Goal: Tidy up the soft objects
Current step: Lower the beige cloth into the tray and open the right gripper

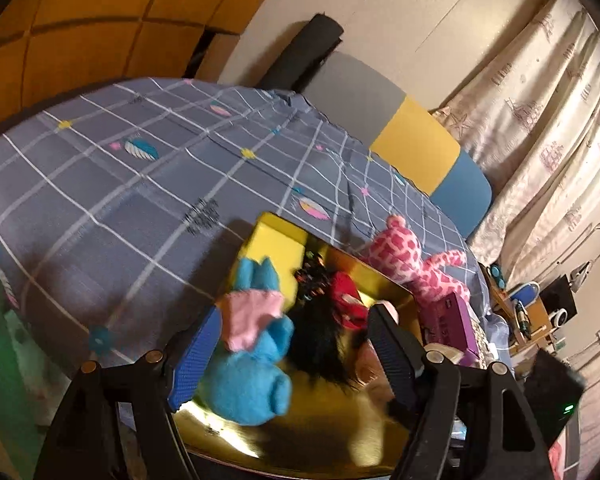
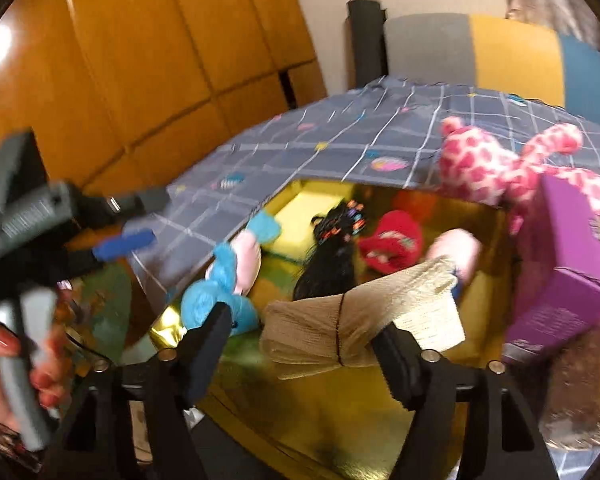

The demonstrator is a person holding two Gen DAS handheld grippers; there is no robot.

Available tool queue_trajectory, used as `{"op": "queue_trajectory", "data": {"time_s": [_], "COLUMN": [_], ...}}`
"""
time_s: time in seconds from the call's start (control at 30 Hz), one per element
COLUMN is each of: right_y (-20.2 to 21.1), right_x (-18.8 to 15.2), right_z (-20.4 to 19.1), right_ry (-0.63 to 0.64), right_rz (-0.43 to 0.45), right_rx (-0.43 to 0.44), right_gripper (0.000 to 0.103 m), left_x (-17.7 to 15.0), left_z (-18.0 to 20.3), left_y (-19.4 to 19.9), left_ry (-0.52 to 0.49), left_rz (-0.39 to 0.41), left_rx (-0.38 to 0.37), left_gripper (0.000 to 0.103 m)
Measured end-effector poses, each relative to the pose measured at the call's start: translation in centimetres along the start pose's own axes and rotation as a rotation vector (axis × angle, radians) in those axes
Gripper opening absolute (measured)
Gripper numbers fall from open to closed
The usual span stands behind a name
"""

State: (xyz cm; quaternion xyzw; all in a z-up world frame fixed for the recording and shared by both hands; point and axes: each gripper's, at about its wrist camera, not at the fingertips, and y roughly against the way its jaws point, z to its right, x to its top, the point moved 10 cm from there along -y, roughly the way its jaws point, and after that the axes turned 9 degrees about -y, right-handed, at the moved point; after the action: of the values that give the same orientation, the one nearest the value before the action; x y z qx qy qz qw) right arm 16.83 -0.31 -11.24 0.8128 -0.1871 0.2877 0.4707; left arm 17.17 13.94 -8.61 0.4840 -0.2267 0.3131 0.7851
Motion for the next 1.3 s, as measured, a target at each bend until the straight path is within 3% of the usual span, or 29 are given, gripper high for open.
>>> {"op": "queue_trajectory", "data": {"time_s": [0.13,0.3,0.53,0.7,0.8,0.87,0.9,0.97,1.0,1.1,1.23,1.3], "right_y": [0.6,0.6,2.9,1.5,-0.9,0.2,0.5,-0.9,-1.4,-0.5,-1.5,-1.5], "right_x": [0.4,-0.2,0.8,1.5,0.7,1.1,1.4,1.1,0.8,1.2,0.8,0.5], "right_z": [0.3,0.2,-0.3,-3.1,-2.8,-3.6,-3.6,-2.9,-2.5,-1.9,-1.0,-1.3], "right_ry": [0.003,-0.019,0.03,0.068,0.076,-0.015,-0.018,0.092,0.118,-0.026,-0.006,-0.037], "right_rz": [0.016,0.016,0.113,0.102,0.012,0.04,0.066,0.056,0.037,0.035,-0.002,-0.028], "right_rx": [0.003,0.05,0.096,0.193,0.125,0.28,0.292,0.129,0.094,0.24,0.187,0.248], "right_gripper": [0.074,0.086,0.102,0.102,0.098,0.098,0.102,0.102,0.101,0.101,0.101,0.101], "left_x": [-0.4,-0.6,-1.1,-0.6,-0.4,-0.3,-0.3,-0.4,-0.5,-0.9,-1.2,-1.2], "left_z": [1.9,3.5,3.4,2.1,1.0,0.5,0.1,-0.5,-0.7,-0.8,-0.6,-0.5], "left_y": [-0.7,-0.8,-0.8,0.1,0.8,1.3,1.5,1.4,1.3,0.9,0.5,0.6], "left_ry": [-0.011,-0.04,-0.007,0.063,0.092,0.089,0.088,0.103,0.114,0.129,0.125,0.113], "left_rz": [-0.001,-0.005,-0.003,0.048,0.061,0.07,0.075,0.075,0.069,0.057,0.048,0.052], "left_rx": [-0.022,-0.014,0.009,0.044,0.062,0.076,0.087,0.093,0.088,0.072,0.053,0.053], "left_gripper": [0.076,0.076,0.076,0.076,0.076,0.076,0.076,0.076,0.076,0.076,0.076,0.076]}}
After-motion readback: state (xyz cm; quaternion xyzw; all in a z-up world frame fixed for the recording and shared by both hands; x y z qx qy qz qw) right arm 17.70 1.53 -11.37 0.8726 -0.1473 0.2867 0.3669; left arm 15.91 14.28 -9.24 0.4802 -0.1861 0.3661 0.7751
